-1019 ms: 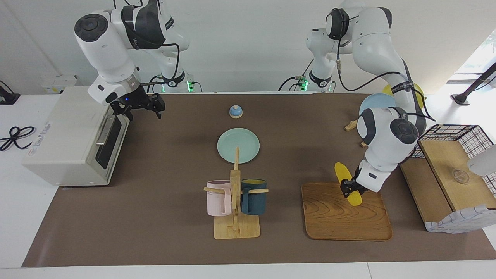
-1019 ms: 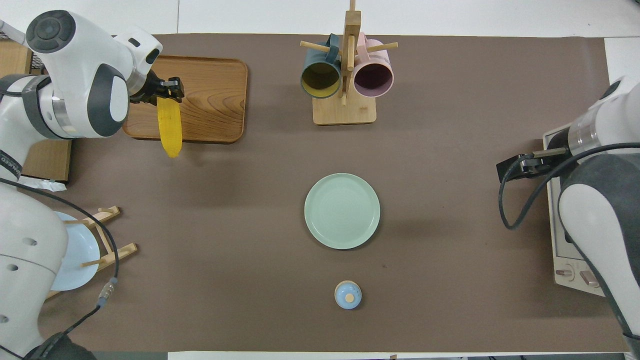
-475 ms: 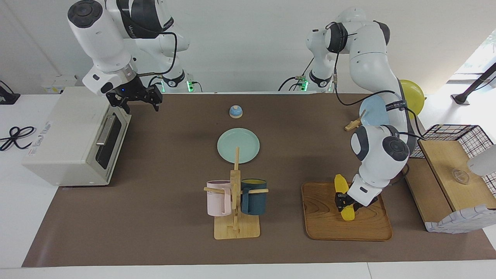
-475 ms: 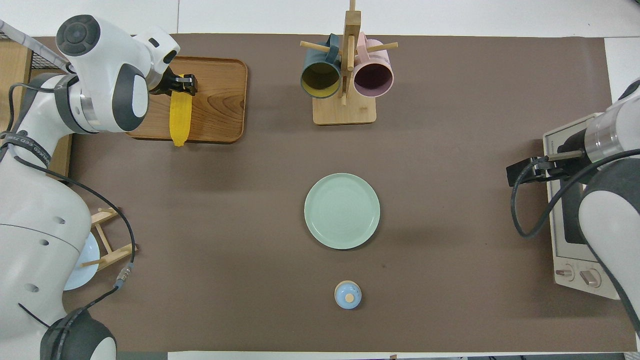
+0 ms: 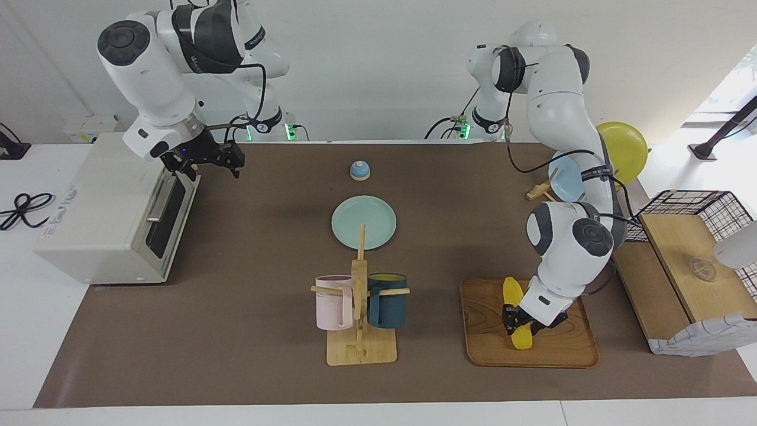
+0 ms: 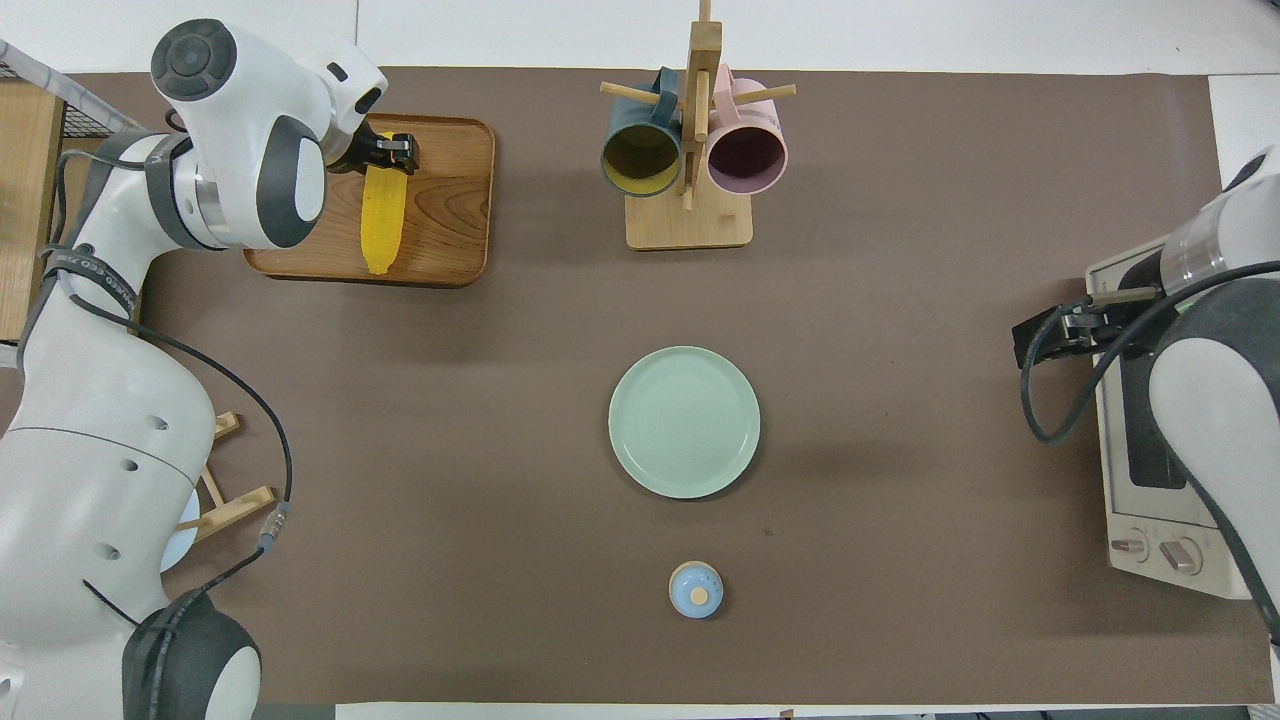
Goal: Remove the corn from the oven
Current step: 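Carry the corn to the wooden tray and lower it with the left gripper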
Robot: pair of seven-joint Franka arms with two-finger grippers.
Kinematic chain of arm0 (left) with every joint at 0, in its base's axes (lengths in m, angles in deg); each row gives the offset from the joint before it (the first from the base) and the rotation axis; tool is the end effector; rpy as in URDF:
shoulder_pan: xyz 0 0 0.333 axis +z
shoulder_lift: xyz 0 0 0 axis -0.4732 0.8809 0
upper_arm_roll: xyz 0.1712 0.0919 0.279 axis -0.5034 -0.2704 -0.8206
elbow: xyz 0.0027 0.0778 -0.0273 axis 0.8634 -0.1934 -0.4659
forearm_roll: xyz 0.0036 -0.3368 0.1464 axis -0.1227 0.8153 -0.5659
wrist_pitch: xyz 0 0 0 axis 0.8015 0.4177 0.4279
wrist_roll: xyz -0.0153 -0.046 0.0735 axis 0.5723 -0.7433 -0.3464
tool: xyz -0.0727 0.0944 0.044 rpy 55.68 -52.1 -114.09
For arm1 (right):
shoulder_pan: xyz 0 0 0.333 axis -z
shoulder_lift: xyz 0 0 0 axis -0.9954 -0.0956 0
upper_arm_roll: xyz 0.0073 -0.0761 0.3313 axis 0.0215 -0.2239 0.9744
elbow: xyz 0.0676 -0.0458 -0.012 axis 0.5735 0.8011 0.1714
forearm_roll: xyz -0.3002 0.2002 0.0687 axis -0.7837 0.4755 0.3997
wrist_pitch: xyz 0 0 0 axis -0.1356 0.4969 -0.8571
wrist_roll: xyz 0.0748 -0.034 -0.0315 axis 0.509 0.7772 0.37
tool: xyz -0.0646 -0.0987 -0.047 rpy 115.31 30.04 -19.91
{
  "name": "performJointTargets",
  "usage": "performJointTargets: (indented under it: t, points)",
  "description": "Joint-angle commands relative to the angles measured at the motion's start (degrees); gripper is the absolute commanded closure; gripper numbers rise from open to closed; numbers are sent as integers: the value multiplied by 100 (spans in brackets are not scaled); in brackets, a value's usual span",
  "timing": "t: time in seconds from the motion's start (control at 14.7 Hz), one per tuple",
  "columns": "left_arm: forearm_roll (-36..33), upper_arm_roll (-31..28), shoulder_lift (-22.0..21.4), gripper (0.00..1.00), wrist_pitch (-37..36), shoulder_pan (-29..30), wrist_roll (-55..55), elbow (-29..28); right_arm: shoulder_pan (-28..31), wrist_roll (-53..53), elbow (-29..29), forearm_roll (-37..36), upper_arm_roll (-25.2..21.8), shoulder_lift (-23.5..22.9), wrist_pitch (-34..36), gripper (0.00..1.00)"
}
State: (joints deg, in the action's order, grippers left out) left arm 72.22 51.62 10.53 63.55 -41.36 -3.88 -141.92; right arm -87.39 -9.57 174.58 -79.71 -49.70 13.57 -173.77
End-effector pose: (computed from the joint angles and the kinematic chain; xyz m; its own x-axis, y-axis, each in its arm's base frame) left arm 0.7522 -0.1524 0.3263 0.9808 -0.1004 0.1669 -0.1135 -0.9910 0.0711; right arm 0.5125 0.0259 0.5575 0.9865 0.0547 -0.1541 0.0544 -0.9985 -0.0063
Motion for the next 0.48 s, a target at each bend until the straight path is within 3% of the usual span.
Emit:
performJointTargets:
  t: [0.0,0.41]
  points:
    - [75,-78,-387,0,-626,107,-67,48,-64,1,-237,93,-100,-13,251,0]
    - [22,-437,-2338,0,-2488,248,47,-814,102,62,-246,67,-30,5,269,0]
